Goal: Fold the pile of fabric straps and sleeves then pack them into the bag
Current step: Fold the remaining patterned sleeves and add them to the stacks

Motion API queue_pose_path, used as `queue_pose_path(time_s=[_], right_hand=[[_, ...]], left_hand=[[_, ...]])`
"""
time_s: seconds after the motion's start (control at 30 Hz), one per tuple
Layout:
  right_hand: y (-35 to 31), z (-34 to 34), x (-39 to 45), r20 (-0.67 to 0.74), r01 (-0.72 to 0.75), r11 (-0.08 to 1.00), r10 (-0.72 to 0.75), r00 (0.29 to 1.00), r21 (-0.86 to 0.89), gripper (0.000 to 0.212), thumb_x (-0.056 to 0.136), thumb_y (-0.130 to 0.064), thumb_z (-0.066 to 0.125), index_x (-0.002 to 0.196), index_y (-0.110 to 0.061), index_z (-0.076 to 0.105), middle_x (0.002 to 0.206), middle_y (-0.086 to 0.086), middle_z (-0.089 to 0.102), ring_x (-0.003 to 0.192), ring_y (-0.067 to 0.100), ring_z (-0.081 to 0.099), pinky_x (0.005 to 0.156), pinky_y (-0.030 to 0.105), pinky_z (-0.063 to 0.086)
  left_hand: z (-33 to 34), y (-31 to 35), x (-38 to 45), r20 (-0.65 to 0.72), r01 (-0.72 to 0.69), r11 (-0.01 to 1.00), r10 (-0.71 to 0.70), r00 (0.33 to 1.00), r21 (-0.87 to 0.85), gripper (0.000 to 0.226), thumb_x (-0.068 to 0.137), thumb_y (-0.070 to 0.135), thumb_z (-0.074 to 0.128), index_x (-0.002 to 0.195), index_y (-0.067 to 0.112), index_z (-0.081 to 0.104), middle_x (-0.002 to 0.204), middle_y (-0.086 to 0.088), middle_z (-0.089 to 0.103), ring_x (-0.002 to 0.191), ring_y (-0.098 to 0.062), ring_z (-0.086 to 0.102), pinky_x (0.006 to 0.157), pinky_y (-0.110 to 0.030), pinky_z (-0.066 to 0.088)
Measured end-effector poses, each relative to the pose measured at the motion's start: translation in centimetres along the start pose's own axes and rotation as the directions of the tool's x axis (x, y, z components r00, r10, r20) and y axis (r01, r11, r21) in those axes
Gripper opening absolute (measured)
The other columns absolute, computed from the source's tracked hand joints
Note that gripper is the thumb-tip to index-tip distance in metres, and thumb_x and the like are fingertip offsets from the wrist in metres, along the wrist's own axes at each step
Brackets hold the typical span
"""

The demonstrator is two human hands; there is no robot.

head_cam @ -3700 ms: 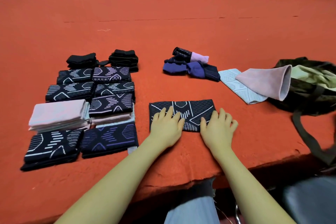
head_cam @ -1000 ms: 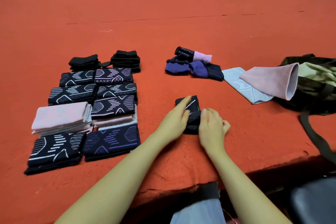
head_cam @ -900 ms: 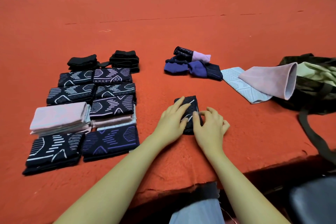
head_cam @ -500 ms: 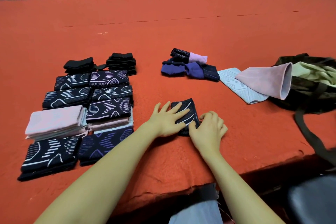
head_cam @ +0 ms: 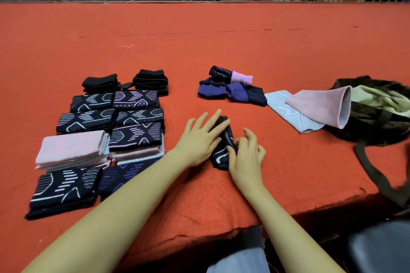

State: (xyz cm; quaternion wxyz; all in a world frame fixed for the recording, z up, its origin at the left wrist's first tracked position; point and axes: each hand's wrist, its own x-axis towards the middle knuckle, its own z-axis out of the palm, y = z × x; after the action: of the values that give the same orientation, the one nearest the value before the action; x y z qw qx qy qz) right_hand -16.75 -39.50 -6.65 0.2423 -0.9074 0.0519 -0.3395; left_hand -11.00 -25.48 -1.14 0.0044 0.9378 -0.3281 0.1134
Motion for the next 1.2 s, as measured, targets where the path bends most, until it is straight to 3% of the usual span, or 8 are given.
queue_pose_path(time_s=[0.13,0.3,0.43,0.57,0.73,0.87,1.0,1.2], right_hand=[[-0.8,-0.8,0.4,-0.092,0.152,0.988,-0.149,0.984,0.029,0.02,0.086,-0.026,0.046,0.095,-0.011,0.055,0.128,0.018,0.051,0.114,0.024,0.044,0.09,0.037,0.026],[-2.0,-1.2,2.1,-0.106,0.286,0.958,-0.282,0.954,0.025,0.015,0.087,-0.028,0.051,0.097,-0.019,0.058,0.126,0.01,0.055,0.109,0.022,0.048,0.087,0.033,0.024],[-2.4,-1.3,2.4,-0.074,0.321,0.947,-0.32,0.945,0.012,0.015,0.086,-0.032,0.052,0.097,-0.025,0.057,0.12,0.005,0.06,0.105,0.02,0.048,0.082,0.032,0.021],[-2.7,-1.4,1.4,0.024,0.367,0.93,-0.367,0.93,-0.031,0.018,0.085,-0.034,0.048,0.101,-0.028,0.047,0.103,-0.005,0.064,0.096,0.015,0.05,0.078,0.03,0.017],[-2.0,-1.1,0.6,0.168,0.349,0.921,-0.322,0.932,-0.173,0.051,0.084,-0.05,0.045,0.117,-0.016,0.063,0.127,0.008,0.059,0.11,0.024,0.047,0.087,0.036,0.023],[-1.7,-1.4,0.5,0.258,0.362,0.925,-0.325,0.91,-0.112,0.048,0.088,-0.045,0.04,0.113,-0.014,0.066,0.13,0.01,0.058,0.112,0.031,0.055,0.089,0.035,0.02],[-2.0,-1.6,0.1,0.202,0.386,0.92,-0.366,0.908,-0.068,0.037,0.089,-0.04,0.042,0.102,-0.021,0.07,0.117,0.001,0.066,0.108,0.027,0.059,0.087,0.034,0.02],[-3.7,-1.4,-0.7,0.023,0.363,0.931,-0.364,0.931,0.043,0.029,0.091,-0.037,0.046,0.101,-0.026,0.071,0.107,-0.012,0.068,0.106,0.014,0.047,0.082,0.03,0.016]], left_hand=[[-1.0,-1.9,-0.7,-0.282,-0.095,0.99,0.121,0.952,0.105,0.047,0.095,0.035,0.031,0.137,0.025,0.049,0.151,-0.004,0.038,0.132,-0.033,0.04,0.102,-0.048,0.027],[-1.9,-3.3,-1.7,-0.375,-0.101,0.986,0.143,0.916,0.129,0.042,0.092,0.032,0.036,0.121,0.022,0.065,0.12,0.002,0.065,0.108,-0.027,0.061,0.087,-0.04,0.026],[-1.4,-3.8,-2.8,-0.395,-0.091,0.996,0.074,0.916,-0.024,0.036,0.091,0.034,0.039,0.11,0.023,0.068,0.098,0.008,0.067,0.096,-0.022,0.056,0.079,-0.035,0.023],[0.0,-3.8,-4.5,-0.378,-0.132,0.988,0.093,0.921,-0.078,0.032,0.089,0.035,0.043,0.097,0.02,0.071,0.088,0.008,0.068,0.09,-0.018,0.065,0.077,-0.033,0.023],[0.3,-3.1,-5.4,-0.396,-0.154,0.98,0.094,0.914,-0.123,0.031,0.087,0.035,0.047,0.091,0.017,0.072,0.094,0.006,0.072,0.095,-0.017,0.067,0.082,-0.034,0.027],[0.6,-2.6,-5.7,-0.384,-0.126,0.983,0.067,0.921,-0.131,0.032,0.086,0.032,0.045,0.091,0.015,0.071,0.086,0.002,0.072,0.083,-0.017,0.069,0.085,-0.035,0.027],[0.8,-2.4,-6.3,-0.408,-0.096,0.986,0.032,0.913,-0.137,0.032,0.085,0.032,0.046,0.093,0.018,0.073,0.083,0.003,0.071,0.078,-0.015,0.069,0.085,-0.035,0.027],[0.6,-3.1,-7.4,-0.538,-0.139,0.983,0.052,0.842,-0.123,0.029,0.086,0.027,0.052,0.093,0.012,0.075,0.093,-0.001,0.074,0.093,-0.025,0.07,0.092,-0.037,0.035]])
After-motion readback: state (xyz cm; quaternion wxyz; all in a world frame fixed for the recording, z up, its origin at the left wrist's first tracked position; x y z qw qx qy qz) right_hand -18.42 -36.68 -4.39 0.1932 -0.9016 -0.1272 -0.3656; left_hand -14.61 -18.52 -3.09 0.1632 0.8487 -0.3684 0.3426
